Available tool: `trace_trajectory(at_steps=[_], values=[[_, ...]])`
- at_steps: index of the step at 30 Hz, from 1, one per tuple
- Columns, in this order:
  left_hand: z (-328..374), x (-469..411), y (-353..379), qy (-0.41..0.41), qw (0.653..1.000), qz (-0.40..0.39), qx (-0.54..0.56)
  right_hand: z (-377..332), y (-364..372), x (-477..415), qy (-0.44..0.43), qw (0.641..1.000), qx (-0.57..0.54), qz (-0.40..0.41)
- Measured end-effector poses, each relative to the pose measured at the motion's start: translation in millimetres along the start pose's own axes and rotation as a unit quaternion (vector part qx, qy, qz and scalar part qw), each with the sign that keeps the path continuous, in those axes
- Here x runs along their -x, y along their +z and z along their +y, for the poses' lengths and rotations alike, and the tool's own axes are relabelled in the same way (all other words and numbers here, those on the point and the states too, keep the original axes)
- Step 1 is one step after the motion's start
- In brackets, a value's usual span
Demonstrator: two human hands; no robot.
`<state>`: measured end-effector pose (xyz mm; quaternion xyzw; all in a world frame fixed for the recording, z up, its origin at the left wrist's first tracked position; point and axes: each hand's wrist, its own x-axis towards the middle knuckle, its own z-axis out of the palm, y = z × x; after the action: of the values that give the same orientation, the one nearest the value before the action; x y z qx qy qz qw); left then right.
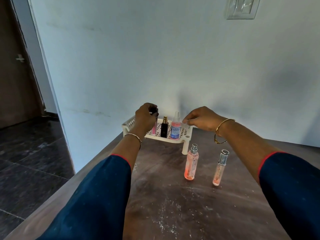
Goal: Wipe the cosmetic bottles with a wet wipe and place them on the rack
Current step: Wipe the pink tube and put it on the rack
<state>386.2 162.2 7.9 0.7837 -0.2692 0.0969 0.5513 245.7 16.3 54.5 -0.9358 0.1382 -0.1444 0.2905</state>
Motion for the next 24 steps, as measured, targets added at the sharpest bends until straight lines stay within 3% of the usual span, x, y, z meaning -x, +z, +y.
trace_trajectory(at_steps=[15,24], values=[[-5.7,4.0,0.8,-0.027,0.999,-0.034,-0.033,8.7,0.9,0.6,0.012,0.999,-0.031,-0.002],[45.4,17.5,-15.8,0.056,0.992,0.018,-0.112,-3.8,-35.6,45.4,0.012,0.997,-0.067,0.046]])
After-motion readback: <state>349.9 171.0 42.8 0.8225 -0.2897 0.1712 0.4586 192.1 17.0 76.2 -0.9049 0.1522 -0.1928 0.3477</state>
